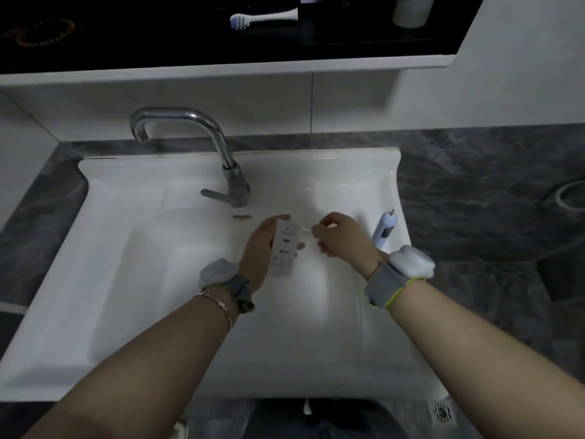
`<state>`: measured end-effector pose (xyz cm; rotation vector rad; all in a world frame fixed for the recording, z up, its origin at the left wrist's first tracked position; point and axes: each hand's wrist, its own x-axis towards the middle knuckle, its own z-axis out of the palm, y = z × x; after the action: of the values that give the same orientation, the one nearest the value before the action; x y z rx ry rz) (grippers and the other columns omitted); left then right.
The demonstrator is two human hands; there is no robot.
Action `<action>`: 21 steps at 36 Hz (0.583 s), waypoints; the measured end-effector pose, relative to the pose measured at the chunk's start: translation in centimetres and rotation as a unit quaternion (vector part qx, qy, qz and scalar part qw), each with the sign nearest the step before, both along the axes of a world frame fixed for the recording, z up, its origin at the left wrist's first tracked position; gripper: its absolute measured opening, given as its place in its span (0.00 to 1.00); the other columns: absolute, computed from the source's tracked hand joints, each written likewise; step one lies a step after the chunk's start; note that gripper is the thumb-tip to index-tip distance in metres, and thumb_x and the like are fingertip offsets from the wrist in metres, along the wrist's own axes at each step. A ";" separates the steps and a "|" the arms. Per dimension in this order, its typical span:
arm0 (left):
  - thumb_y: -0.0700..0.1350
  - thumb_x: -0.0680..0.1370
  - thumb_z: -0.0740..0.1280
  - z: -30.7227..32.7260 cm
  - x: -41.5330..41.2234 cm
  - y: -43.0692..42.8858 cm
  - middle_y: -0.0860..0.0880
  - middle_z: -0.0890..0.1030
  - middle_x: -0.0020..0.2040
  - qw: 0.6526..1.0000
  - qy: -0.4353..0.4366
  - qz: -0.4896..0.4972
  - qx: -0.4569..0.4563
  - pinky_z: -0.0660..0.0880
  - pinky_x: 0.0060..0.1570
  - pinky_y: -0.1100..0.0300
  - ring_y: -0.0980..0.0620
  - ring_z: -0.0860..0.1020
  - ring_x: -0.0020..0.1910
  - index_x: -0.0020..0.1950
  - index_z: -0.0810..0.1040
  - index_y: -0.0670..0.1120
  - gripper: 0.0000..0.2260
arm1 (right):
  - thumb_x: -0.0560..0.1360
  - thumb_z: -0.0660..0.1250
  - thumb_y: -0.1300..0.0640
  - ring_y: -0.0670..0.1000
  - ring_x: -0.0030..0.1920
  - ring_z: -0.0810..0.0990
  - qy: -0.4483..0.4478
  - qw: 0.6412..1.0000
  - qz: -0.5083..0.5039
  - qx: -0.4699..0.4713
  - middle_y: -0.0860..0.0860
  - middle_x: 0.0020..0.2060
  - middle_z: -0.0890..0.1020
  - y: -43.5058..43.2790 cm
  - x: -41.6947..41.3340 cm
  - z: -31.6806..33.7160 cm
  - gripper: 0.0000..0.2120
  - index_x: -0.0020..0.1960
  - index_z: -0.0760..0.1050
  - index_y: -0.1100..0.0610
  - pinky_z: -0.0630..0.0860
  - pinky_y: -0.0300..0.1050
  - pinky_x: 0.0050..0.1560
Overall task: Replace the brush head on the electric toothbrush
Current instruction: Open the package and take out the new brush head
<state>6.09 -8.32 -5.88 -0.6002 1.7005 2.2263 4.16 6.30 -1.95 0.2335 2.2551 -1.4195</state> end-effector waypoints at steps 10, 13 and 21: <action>0.52 0.82 0.49 0.1 -0.8 -1.4 0.38 0.71 0.67 0.992 -0.029 0.079 0.099 0.74 0.47 0.52 0.46 0.78 0.47 0.73 0.63 0.43 0.23 | 0.77 0.60 0.50 0.51 0.29 0.75 -0.077 0.984 0.127 0.096 0.54 0.29 0.77 0.1 -0.3 0.5 0.20 0.31 0.74 0.61 0.70 0.39 0.32; 0.52 0.82 0.47 1.5 -0.5 -0.5 0.40 0.72 0.67 0.993 -0.046 0.028 0.102 0.79 0.47 0.50 0.42 0.78 0.41 0.72 0.64 0.41 0.23 | 0.76 0.63 0.50 0.53 0.34 0.76 -0.029 0.996 0.068 0.044 0.60 0.38 0.78 -0.4 -0.6 -0.3 0.20 0.46 0.79 0.68 0.74 0.43 0.37; 0.61 0.78 0.54 1.4 -0.5 0.9 0.44 0.80 0.49 0.991 -0.129 -0.019 0.036 0.76 0.51 0.49 0.42 0.79 0.50 0.57 0.74 0.48 0.21 | 0.76 0.63 0.67 0.43 0.17 0.75 -0.075 0.990 -0.077 -0.090 0.55 0.27 0.74 -0.3 0.0 -2.0 0.12 0.54 0.76 0.75 0.77 0.34 0.23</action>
<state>5.64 -7.46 -4.46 -0.7926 1.4856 2.0696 4.16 6.02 -3.97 0.4484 2.0109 -1.6155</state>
